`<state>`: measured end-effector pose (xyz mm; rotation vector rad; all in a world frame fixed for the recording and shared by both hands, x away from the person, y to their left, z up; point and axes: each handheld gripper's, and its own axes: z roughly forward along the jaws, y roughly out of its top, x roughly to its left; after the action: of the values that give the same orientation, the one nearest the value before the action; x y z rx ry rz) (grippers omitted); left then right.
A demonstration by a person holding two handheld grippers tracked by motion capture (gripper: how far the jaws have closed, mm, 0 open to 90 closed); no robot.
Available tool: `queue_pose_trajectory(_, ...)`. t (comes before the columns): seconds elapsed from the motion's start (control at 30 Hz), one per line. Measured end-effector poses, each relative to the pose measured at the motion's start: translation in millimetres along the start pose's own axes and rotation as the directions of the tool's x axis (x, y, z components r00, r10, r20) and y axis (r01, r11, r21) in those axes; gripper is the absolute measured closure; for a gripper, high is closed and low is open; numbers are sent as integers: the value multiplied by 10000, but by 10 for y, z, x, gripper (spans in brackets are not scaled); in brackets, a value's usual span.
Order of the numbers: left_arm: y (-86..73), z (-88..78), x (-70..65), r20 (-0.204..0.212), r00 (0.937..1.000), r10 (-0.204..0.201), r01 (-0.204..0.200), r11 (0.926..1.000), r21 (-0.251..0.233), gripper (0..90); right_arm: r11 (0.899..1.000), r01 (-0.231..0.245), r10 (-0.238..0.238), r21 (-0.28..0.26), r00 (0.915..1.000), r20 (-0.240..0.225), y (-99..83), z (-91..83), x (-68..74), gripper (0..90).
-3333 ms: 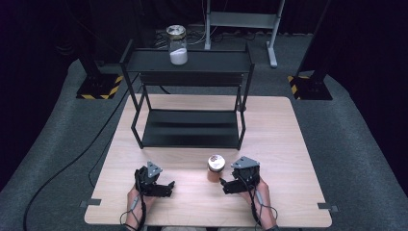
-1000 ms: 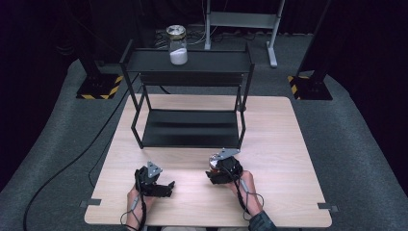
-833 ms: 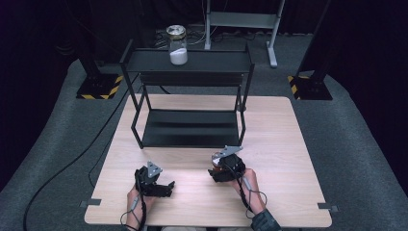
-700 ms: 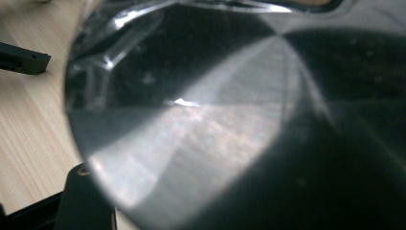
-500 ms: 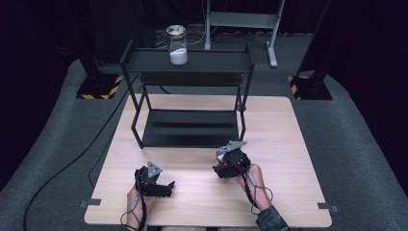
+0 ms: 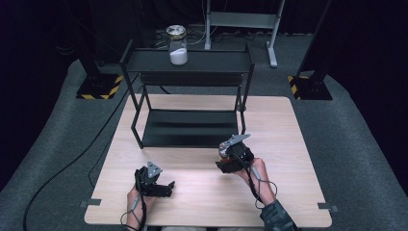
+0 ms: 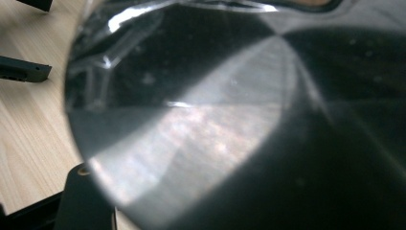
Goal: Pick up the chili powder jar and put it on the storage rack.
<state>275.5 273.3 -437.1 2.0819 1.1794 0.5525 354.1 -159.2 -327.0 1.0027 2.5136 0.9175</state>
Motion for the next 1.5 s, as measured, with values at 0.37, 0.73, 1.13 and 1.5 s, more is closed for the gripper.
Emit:
queue_pose_trajectory(0.37, -1, 0, -2, -9, 10000, 5, -5, 10000, -5, 0, 9999, 121, -122, 32, 9999, 122, 116, -108, -35, 304)
queue_pose_trajectory(0.73, 1, 1, 4, 13, 10000, -20, 20, 10000, 10, 0, 9994, 282, -285, 181, 9994, 184, 276, -202, -88, 305)
queue_pose_trajectory(1.13, -2, 5, 6, 30, 10000, -69, 69, 10000, -8, 0, 9986, 351, -360, 398, 9991, 239, 440, -252, -158, 305)
queue_pose_trajectory(1.5, 4, 5, 17, 63, 9999, -81, 81, 10000, 29, 0, 9977, 501, -516, 447, 9981, 323, 619, -333, -208, 305)
